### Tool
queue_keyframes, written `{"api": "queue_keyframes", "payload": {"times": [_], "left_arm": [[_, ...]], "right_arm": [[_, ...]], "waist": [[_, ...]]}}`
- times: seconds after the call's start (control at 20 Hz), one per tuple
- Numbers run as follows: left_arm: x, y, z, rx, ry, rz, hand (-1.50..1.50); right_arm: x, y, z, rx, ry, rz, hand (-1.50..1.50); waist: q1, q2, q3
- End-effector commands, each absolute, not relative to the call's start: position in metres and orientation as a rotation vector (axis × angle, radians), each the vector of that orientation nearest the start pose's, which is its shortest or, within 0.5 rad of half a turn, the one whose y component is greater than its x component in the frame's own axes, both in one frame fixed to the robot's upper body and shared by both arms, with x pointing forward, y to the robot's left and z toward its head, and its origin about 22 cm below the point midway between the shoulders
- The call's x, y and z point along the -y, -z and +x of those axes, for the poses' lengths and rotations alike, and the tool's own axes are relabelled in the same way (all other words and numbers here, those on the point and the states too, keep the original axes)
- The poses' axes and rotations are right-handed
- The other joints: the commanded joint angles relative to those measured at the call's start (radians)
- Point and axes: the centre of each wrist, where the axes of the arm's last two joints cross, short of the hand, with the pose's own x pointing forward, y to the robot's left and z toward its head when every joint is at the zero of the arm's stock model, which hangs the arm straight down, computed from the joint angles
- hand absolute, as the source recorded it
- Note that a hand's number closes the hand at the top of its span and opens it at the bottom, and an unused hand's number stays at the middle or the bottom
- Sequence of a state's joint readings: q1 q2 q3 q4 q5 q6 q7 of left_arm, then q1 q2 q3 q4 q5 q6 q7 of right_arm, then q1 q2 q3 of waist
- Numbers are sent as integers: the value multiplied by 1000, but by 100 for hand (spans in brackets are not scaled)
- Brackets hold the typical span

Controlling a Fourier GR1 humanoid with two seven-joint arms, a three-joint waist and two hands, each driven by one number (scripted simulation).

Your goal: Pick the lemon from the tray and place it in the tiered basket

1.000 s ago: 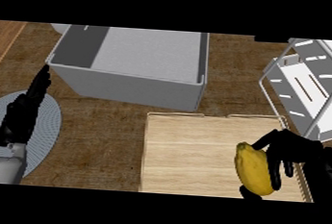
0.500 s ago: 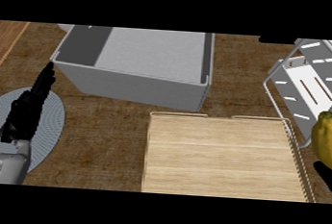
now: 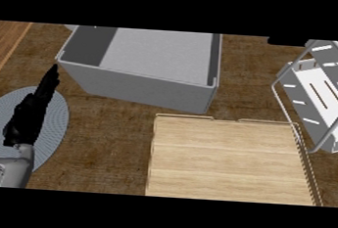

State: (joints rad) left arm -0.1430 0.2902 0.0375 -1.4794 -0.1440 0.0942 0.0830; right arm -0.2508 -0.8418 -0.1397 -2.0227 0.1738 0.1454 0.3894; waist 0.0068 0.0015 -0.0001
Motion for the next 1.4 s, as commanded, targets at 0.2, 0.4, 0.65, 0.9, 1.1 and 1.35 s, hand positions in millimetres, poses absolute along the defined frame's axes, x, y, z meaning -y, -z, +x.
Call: {"api": "queue_keyframes", "payload": {"times": [0.2,0.4,0.65,0.9,1.1,1.35], "left_arm": [[-281,-39,288,1549,256,425,0],[-289,-37,282,1553,249,431,0],[-276,-37,295,1528,240,418,0],[-281,-37,283,1545,234,420,0],[-302,-39,286,1552,239,442,0],[-290,-49,296,1561,238,417,0]], "right_arm": [[347,-268,274,1582,-879,-1310,150],[388,-250,294,1531,-901,-1390,150],[408,-225,327,1553,-948,-1358,150],[437,-225,330,1525,-1015,-1233,150],[431,-210,347,1538,-1001,-1119,150],[452,-175,351,1421,-931,-938,150]], "waist": [[18,6,-1],[12,4,1],[9,4,1],[7,2,0],[7,2,0],[15,8,2]]}}
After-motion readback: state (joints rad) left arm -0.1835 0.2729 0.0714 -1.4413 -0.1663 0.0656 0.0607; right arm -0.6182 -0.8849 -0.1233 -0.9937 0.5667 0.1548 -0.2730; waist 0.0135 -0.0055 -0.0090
